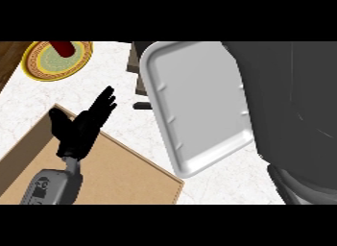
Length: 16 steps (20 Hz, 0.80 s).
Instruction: Pick the cupcake from the tray and place it in the tiered basket
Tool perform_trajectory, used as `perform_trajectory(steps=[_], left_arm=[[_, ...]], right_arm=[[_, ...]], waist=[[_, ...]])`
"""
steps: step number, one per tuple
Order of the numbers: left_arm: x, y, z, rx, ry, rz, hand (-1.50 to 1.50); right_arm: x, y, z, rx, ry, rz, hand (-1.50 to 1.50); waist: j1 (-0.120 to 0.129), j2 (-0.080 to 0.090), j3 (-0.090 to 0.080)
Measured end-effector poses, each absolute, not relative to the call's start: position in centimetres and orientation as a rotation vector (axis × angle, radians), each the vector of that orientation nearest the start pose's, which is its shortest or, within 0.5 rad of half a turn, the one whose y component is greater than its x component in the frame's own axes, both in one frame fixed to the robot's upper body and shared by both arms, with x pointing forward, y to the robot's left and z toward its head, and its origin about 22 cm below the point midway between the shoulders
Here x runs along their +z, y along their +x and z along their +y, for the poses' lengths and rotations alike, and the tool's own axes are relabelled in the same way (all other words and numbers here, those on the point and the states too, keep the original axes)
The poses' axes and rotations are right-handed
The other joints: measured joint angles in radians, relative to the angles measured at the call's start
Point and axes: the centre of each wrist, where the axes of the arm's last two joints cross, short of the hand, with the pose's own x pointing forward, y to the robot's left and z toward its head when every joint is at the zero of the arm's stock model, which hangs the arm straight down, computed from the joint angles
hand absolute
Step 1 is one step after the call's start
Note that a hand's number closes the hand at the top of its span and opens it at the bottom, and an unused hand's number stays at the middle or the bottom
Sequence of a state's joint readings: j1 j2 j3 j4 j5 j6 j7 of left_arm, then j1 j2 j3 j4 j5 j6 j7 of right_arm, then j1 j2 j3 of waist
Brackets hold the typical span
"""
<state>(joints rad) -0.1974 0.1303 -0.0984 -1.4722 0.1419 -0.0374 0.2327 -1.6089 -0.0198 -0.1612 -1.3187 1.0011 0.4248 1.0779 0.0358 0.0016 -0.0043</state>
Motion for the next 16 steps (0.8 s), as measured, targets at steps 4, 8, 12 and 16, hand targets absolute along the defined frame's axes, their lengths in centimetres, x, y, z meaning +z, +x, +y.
perform_trajectory(steps=[4,8,12,16], left_arm=[[2.9,28.7,21.2,-0.184,-0.141,-1.402,0.0],[3.1,28.8,21.3,-0.191,-0.139,-1.406,0.0],[3.1,28.9,20.9,-0.196,-0.139,-1.409,0.0],[3.2,28.7,20.4,-0.202,-0.15,-1.414,0.0]], right_arm=[[45.1,32.9,-2.7,0.493,-1.066,-1.526,1.5],[44.3,35.5,-2.0,0.453,-1.031,-1.516,1.5],[42.8,37.8,-1.1,0.419,-0.994,-1.495,1.5],[40.9,39.5,-0.5,0.349,-0.936,-1.49,1.5]], waist=[[0.008,0.007,0.0],[0.013,0.011,0.001],[0.018,0.016,0.001],[0.032,0.02,0.001]])
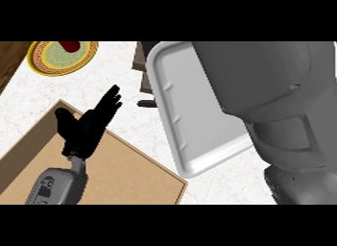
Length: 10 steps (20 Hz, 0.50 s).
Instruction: Pick the cupcake from the tray and place it in the tiered basket
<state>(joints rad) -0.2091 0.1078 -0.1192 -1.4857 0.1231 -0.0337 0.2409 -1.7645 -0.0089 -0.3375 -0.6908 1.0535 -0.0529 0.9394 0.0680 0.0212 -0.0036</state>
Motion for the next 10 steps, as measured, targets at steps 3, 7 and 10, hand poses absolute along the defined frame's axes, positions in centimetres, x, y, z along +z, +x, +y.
perform_trajectory(steps=[3,7,10], left_arm=[[3.3,28.8,20.2,-0.212,-0.153,-1.415,0.0],[3.5,29.0,19.8,-0.23,-0.163,-1.429,0.0],[3.5,29.2,19.7,-0.241,-0.178,-1.433,0.0]], right_arm=[[40.2,40.4,-0.9,0.245,-0.815,-1.531,-1.5],[38.7,41.6,-1.0,0.188,-0.704,-1.583,-1.5],[38.0,42.0,-0.5,0.169,-0.658,-1.636,-1.5]], waist=[[0.01,0.005,0.0],[0.027,0.011,0.0],[0.038,0.014,0.0]])
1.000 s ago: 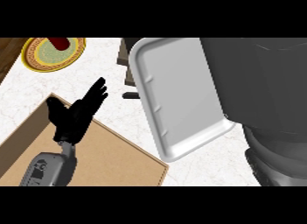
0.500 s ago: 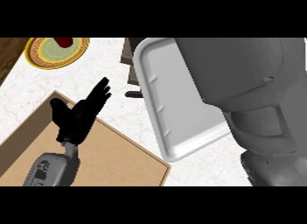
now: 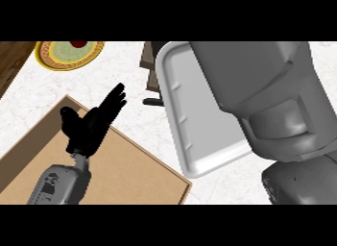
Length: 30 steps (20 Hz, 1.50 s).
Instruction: Pick the cupcake from the tray and place it in the tiered basket
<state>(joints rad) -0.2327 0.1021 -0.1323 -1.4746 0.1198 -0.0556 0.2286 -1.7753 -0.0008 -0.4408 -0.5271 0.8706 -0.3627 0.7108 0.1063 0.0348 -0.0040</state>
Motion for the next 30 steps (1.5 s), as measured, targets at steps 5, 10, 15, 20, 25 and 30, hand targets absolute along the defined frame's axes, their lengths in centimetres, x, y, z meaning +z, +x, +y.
perform_trajectory(steps=[5,10,15,20,25,30], left_arm=[[3.6,29.4,19.5,-0.241,-0.182,-1.424,0.0],[3.5,29.5,20.1,-0.225,-0.168,-1.419,0.0],[3.1,29.1,20.8,-0.196,-0.139,-1.406,0.0],[2.5,28.8,22.0,-0.158,-0.114,-1.393,0.0],[1.9,28.3,23.1,-0.124,-0.095,-1.382,0.0],[1.5,27.7,24.2,-0.096,-0.075,-1.363,0.0]], right_arm=[[37.6,42.2,0.4,0.123,-0.639,-1.741,-1.5],[38.4,42.0,0.7,-0.013,-0.701,-1.81,-1.5],[39.7,42.4,-1.1,-0.195,-0.715,-1.755,-1.5],[40.8,42.9,-4.0,-0.231,-0.73,-1.696,-1.5],[42.6,42.5,-7.2,-0.14,-0.697,-1.667,-1.5],[44.0,41.7,-11.1,-0.037,-0.644,-1.653,-1.5]], waist=[[0.004,0.001,0.0],[-0.013,-0.004,-0.001],[-0.044,-0.017,0.001],[-0.093,-0.035,0.004],[-0.133,-0.052,0.006],[-0.167,-0.067,0.008]])
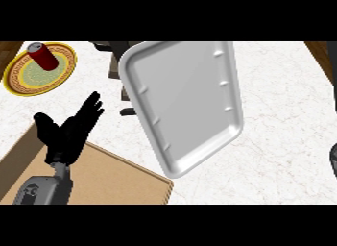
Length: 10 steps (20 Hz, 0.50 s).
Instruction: Pick the cupcake from the tray and place it in the tiered basket
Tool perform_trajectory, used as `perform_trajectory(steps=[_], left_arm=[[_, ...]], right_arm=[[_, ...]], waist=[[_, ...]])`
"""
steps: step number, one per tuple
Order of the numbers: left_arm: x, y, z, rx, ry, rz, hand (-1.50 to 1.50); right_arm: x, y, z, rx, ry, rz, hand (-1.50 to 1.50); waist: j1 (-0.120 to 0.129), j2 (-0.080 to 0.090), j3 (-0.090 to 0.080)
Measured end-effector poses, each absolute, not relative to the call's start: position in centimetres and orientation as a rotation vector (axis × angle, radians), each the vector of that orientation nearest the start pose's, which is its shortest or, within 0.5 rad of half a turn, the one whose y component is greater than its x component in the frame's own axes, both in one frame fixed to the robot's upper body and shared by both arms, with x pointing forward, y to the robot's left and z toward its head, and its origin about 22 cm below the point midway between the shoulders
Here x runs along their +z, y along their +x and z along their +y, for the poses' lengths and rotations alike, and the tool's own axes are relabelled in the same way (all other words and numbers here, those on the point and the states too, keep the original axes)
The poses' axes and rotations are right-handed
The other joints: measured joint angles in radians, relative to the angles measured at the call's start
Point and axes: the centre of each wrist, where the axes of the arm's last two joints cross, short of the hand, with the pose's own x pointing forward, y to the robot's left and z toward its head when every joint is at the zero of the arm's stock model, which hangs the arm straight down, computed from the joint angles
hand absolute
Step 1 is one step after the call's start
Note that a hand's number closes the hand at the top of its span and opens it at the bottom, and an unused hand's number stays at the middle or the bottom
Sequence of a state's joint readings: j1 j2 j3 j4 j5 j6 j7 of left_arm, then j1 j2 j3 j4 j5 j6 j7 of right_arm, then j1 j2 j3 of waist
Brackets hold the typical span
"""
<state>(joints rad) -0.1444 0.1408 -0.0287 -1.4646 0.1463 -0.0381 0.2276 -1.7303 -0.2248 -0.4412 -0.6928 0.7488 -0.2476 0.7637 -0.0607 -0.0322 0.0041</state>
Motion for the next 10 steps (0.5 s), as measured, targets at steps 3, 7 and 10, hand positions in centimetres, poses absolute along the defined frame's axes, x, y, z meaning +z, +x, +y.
perform_trajectory(steps=[3,7,10], left_arm=[[1.2,27.2,24.8,-0.079,-0.062,-1.366,0.0],[1.2,26.9,25.4,-0.064,-0.052,-1.362,0.0],[1.2,26.9,25.4,-0.056,-0.045,-1.36,0.0]], right_arm=[[44.9,40.8,-14.1,-0.002,-0.621,-1.639,-1.5],[45.9,38.9,-18.3,0.021,-0.605,-1.636,-1.5],[46.6,36.7,-21.5,0.022,-0.608,-1.647,-1.5]], waist=[[-0.019,-0.008,0.001],[-0.031,-0.011,0.002],[-0.039,-0.01,0.001]])
